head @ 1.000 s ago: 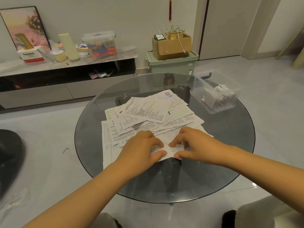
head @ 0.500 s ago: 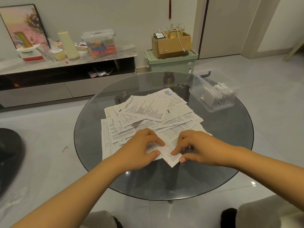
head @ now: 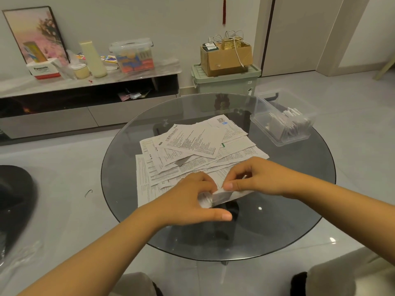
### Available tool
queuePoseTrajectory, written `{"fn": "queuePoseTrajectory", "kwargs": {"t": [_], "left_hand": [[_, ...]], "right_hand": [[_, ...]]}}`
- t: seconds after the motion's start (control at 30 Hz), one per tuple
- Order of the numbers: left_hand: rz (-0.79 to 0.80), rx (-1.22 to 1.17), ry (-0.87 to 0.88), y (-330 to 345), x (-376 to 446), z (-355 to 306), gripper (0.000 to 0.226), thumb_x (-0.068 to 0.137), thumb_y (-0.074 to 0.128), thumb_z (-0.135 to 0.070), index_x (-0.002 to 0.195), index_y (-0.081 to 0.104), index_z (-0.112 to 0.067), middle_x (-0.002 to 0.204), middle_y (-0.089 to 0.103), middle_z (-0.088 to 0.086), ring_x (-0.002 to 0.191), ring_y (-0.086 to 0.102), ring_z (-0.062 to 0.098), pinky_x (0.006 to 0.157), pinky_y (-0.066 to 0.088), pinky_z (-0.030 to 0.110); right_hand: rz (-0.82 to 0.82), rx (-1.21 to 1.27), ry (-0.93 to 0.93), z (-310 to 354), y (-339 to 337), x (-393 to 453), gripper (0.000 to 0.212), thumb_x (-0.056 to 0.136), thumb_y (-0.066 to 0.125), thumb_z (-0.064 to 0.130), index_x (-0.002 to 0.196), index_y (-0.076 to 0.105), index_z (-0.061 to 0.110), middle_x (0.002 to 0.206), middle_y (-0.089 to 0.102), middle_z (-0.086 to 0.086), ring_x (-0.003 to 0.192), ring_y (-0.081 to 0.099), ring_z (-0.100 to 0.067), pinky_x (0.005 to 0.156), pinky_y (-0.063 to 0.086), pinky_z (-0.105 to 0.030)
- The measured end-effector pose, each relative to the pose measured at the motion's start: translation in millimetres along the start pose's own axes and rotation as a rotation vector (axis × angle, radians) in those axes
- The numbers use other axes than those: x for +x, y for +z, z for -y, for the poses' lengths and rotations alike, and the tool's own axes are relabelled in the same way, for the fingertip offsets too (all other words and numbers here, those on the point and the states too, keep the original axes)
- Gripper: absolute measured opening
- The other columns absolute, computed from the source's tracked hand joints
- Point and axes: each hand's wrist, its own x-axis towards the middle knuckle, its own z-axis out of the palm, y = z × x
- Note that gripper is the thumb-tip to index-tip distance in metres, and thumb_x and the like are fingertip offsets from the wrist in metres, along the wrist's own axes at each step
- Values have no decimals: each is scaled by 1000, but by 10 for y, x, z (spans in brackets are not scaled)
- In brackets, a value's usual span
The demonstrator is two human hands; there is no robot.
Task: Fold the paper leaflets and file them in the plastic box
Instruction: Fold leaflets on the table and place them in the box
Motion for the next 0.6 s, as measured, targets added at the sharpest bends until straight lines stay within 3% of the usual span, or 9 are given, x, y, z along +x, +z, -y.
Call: {"fn": "queuePoseTrajectory", "kwargs": {"t": [0.13,0.23,0.33,0.4,0.5,0.6], "left_hand": [[-175,-4,33,54,67,-12,19,88,61,-36,96,64,-19,89,53,-10,85,49,8,70,38,16],[-229,-38,-36,59,85,-4,10,88,62,-28,94,59,-20,91,53,-10,86,49,9,72,37,20],[-232,-48,-60,83,97,42,21,85,66,-26,105,57,-25,99,48,-12,94,47,7,77,35,18],[-223,-38,-63,99,102,67,30,84,68,-27,111,55,-26,104,45,-12,99,45,6,82,34,18],[-246,-19,-90,101,116,99,40,80,71,-29,116,54,-26,109,49,-8,105,46,9,90,39,23],[-260,-27,-128,86,143,106,47,77,75,-30,119,54,-26,109,54,-6,99,49,8,86,40,21]], "right_hand": [[-64,107,95,30,63,121,16,89,60,30,89,73,20,90,70,-2,72,60,-3,74,50,-20],[-142,56,125,9,125,198,23,92,53,36,96,72,23,94,71,1,73,60,-4,77,47,-23],[-138,-40,93,-10,167,233,17,88,61,30,103,68,25,94,69,-1,77,59,-6,72,44,-16],[-122,-111,97,-24,191,237,24,83,67,26,106,63,27,87,66,3,73,56,-5,65,41,-8],[-125,-193,94,-47,238,231,33,78,73,25,108,58,28,81,59,14,73,54,-4,68,43,-12],[-142,-342,53,-67,280,215,41,79,72,29,116,55,27,90,53,13,74,48,-2,67,37,-10]]}}
